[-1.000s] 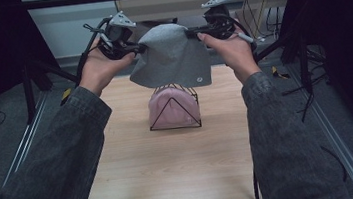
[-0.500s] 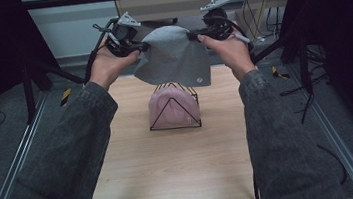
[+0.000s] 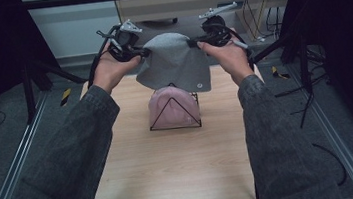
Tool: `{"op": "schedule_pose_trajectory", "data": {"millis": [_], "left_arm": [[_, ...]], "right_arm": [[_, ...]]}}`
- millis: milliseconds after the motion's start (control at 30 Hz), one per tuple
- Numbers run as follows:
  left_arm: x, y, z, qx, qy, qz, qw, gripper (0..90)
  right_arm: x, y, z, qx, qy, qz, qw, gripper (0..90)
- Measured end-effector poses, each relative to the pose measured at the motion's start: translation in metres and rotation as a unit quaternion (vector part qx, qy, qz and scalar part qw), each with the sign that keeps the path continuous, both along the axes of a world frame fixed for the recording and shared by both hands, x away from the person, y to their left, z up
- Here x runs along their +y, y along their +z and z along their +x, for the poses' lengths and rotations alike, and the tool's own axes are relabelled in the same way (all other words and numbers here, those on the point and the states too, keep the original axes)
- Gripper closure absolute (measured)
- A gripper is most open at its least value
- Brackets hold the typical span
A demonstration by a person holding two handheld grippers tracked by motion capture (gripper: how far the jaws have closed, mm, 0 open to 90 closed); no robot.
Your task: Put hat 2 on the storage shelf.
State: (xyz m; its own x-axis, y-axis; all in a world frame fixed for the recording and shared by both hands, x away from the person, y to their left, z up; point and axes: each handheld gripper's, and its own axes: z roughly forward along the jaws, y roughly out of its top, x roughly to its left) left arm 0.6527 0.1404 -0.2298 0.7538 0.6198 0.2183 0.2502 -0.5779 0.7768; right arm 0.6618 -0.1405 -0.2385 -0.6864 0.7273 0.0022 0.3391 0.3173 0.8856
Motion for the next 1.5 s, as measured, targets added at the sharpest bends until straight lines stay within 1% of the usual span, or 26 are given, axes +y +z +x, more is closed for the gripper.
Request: {"op": "schedule_pose_trajectory", "data": {"millis": [200,300,600,767,833,867,900,967,1067,1333,1500], "left_arm": [[-0.002,-0.006,0.000,0.004,-0.001,0.003,1.0000,86.9],[-0.003,-0.009,-0.001,0.004,-0.001,0.002,1.0000,87.0],[-0.003,-0.014,-0.001,0.006,0.001,-0.001,1.0000,86.9],[-0.002,-0.019,-0.003,0.008,0.009,-0.009,0.9999,86.9],[-0.001,-0.021,-0.004,0.009,0.014,-0.010,0.9998,87.0],[0.000,-0.023,-0.005,0.010,0.018,-0.017,0.9997,86.9],[0.001,-0.024,-0.005,0.010,0.019,-0.016,0.9996,86.9],[0.000,-0.027,-0.007,0.008,0.025,-0.023,0.9994,86.9],[0.000,-0.031,-0.009,0.006,0.029,-0.021,0.9993,86.9],[0.001,-0.041,-0.008,0.009,0.034,-0.018,0.9992,86.7],[0.001,-0.057,-0.006,0.023,0.036,-0.011,0.9990,86.7]], "right_arm": [[-0.001,-0.006,-0.001,0.000,-0.001,-0.003,1.0000,86.9],[-0.002,-0.009,-0.002,0.003,-0.003,-0.003,1.0000,86.9],[-0.001,-0.013,-0.005,-0.002,-0.006,-0.010,0.9999,86.9],[0.002,-0.016,-0.008,-0.010,-0.008,-0.016,0.9998,86.9],[0.003,-0.017,-0.009,-0.009,-0.007,-0.017,0.9998,86.9],[0.003,-0.018,-0.009,-0.010,-0.008,-0.017,0.9998,86.9],[0.003,-0.019,-0.010,-0.009,-0.009,-0.015,0.9998,86.9],[0.004,-0.021,-0.011,-0.009,-0.009,-0.017,0.9998,86.9],[0.006,-0.023,-0.012,-0.011,-0.009,-0.023,0.9996,86.9],[0.007,-0.033,-0.012,-0.001,-0.009,-0.028,0.9996,86.8],[0.011,-0.050,-0.010,0.013,-0.010,-0.040,0.9991,86.8]]}}
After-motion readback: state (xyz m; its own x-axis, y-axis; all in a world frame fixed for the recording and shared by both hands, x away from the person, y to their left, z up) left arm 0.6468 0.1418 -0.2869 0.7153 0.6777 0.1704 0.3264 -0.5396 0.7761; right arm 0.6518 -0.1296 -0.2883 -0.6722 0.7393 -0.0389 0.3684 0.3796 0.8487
